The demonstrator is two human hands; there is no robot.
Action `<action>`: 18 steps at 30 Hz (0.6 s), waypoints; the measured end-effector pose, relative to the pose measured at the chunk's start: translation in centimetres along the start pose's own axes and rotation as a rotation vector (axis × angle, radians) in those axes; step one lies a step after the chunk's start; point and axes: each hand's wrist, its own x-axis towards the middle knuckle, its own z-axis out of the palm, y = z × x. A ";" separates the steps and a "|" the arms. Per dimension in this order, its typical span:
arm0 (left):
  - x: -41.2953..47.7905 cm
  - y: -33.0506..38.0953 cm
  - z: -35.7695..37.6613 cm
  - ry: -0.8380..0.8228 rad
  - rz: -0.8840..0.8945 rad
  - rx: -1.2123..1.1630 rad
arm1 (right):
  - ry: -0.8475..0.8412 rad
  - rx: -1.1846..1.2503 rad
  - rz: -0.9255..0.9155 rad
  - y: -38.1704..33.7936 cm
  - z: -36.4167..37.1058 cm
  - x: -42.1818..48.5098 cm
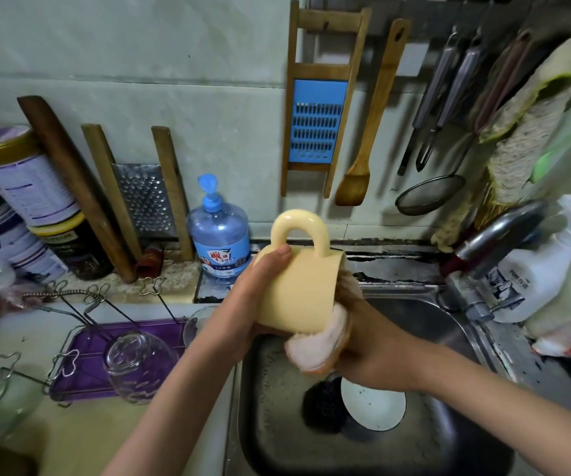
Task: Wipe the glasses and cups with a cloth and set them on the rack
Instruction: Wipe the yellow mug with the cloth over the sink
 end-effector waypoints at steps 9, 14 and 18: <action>-0.1 -0.5 0.7 0.106 0.143 0.053 | 0.330 1.315 0.487 -3.0 -1.2 0.9; -0.1 -0.3 0.9 0.029 0.048 -0.025 | 0.210 0.326 0.266 -2.2 0.6 -0.2; -0.2 -0.8 0.6 0.037 0.024 0.022 | 0.094 -0.151 0.053 0.2 0.9 -1.3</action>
